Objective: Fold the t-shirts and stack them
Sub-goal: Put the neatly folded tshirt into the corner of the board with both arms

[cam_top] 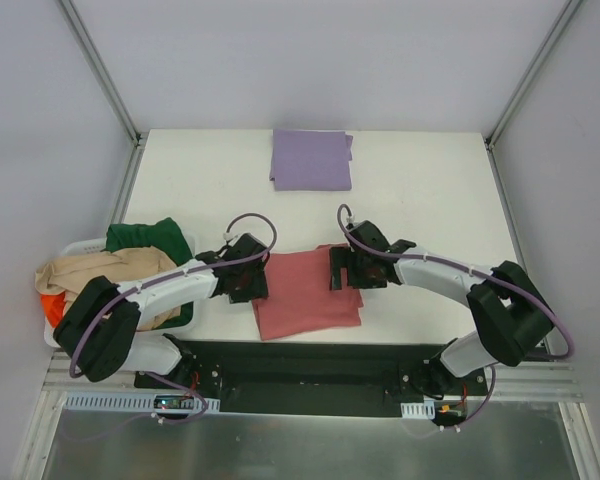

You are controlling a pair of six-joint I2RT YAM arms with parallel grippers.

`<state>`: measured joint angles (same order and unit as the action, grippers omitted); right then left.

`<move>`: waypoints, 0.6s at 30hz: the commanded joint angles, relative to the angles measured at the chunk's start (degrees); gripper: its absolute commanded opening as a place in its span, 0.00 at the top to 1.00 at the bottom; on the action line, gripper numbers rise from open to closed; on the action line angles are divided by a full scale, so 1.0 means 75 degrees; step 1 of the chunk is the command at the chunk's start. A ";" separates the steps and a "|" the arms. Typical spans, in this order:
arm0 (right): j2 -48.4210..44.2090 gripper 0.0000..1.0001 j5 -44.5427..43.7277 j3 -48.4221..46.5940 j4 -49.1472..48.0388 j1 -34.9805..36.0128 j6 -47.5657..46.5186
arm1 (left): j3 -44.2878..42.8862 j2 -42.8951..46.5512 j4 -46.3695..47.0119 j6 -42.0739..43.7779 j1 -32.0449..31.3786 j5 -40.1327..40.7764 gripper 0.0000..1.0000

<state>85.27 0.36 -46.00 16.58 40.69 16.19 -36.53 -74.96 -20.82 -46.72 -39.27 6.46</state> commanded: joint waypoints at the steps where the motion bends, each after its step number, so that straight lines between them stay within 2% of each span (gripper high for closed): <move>1: 0.0150 0.06 0.0140 -0.0149 -0.0007 -0.0163 -0.0084 | -0.0448 -0.0504 0.0303 0.0041 0.0102 0.0042 0.62; 3: 0.0150 0.07 0.0174 -0.0008 -0.0136 -0.0221 -0.0072 | -0.0554 -0.0716 0.0350 0.0147 0.0149 -0.0052 0.78; 5: 0.0173 0.10 0.0431 0.0097 -0.0323 -0.0280 -0.0025 | -0.0625 -0.0868 0.0385 0.0217 0.0196 -0.0111 1.00; 9: 0.0465 0.20 0.0772 0.0051 -0.0499 -0.0304 -0.0014 | -0.0695 -0.0916 0.0549 0.0440 0.0220 -0.0263 1.00; 11: 0.0652 0.28 0.0865 -0.0007 -0.0569 -0.0315 0.0045 | -0.0684 -0.0823 0.0701 0.0604 0.0220 -0.0275 1.00; 15: 0.0899 0.54 0.1345 -0.0078 -0.0932 -0.0304 0.0209 | -0.0625 -0.0518 0.1076 0.0978 0.0220 -0.0217 1.00; 18: 0.0876 0.78 0.1417 -0.0171 -0.1004 -0.0315 0.0186 | -0.0636 -0.0330 0.1439 0.1586 0.0220 -0.0532 1.00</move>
<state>90.48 7.77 -46.65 9.96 38.28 17.15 -40.88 -80.66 -14.87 -41.30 -38.13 4.64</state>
